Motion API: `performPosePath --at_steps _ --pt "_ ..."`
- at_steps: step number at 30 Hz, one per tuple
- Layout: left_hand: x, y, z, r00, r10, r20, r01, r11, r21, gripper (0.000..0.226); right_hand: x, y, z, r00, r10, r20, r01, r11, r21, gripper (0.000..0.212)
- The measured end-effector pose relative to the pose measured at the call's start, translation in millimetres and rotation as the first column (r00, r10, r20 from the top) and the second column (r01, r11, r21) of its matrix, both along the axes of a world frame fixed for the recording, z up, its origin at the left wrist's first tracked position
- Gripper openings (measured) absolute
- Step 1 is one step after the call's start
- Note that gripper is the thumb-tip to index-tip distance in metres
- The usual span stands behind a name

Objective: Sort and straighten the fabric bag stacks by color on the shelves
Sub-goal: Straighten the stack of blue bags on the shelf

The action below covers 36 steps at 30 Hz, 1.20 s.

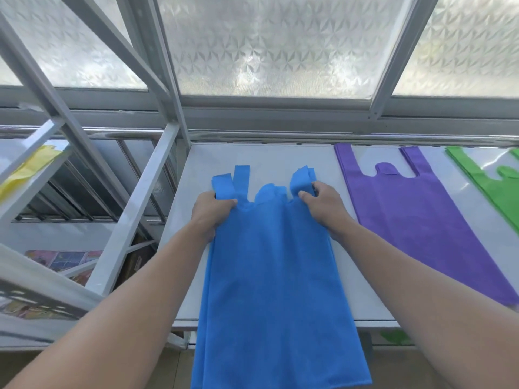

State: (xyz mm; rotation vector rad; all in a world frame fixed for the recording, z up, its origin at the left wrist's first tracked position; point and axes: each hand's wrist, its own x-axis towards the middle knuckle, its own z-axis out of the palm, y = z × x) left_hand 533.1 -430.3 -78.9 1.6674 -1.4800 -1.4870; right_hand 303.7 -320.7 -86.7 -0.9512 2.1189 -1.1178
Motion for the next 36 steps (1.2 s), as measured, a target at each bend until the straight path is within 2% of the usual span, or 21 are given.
performPosePath --at_steps 2,4,6,7,9,12,14,21,28,30,32,34,36 --pt "0 4 8 0.987 -0.046 -0.155 0.036 0.997 -0.067 0.02 -1 3 9 1.0 -0.014 0.016 0.015 0.996 -0.086 0.009" --pt "2 1 17 0.916 -0.165 -0.366 0.139 0.985 -0.098 0.025 -4 5 19 0.998 -0.043 0.044 0.05 0.985 -0.165 0.012" --pt "1 -6 19 0.848 -0.249 -0.467 0.219 0.968 -0.12 0.034 -11 4 22 0.995 -0.08 0.06 0.091 0.975 -0.204 0.016" --pt "-2 -9 18 0.85 -0.276 -0.449 0.244 0.961 -0.129 0.04 -15 3 20 0.993 -0.098 0.061 0.108 0.974 -0.198 0.018" --pt "-11 -13 10 0.89 -0.34 -0.302 0.312 0.94 -0.14 0.047 -24 2 9 0.989 -0.136 0.065 0.142 0.984 -0.107 0.023" --pt "-22 -13 -4 0.95 -0.313 -0.02 0.307 0.941 -0.14 0.028 -32 4 -11 0.98 -0.189 0.063 0.188 0.982 0.027 0.029" --pt "-25 -15 -10 0.971 -0.232 0.053 0.238 0.956 -0.169 0.015 -35 3 -18 0.979 -0.2 0.043 0.199 0.98 0.022 0.034" --pt "-27 -34 -15 0.98 -0.189 0.064 0.197 0.97 -0.141 0.032 -39 -2 -21 0.979 -0.203 -0.037 0.204 0.979 0.028 0.034" --pt "-43 -24 -15 0.967 -0.185 0.175 0.24 0.892 -0.383 0.02 -40 -13 -13 0.969 -0.23 -0.094 0.233 0.972 0.027 0.028" --pt "-39 -22 -19 0.981 -0.138 0.139 0.183 0.896 -0.405 0.035 -35 -8 -6 0.968 -0.236 -0.087 0.237 0.971 0.005 0.034" --pt "-30 -15 -26 0.99 -0.087 0.115 0.128 0.9 -0.417 0.048 -24 8 3 0.971 -0.189 -0.148 0.19 0.982 -0.012 0.045" --pt "-16 3 -30 0.993 -0.051 0.106 0.091 0.905 -0.416 0.05 -9 35 8 0.967 -0.108 -0.231 0.114 0.993 0.012 0.054" --pt "5 35 -33 0.995 -0.03 0.099 0.068 0.911 -0.407 0.049 10 71 5 0.968 -0.04 -0.246 0.059 0.996 0.069 0.06"
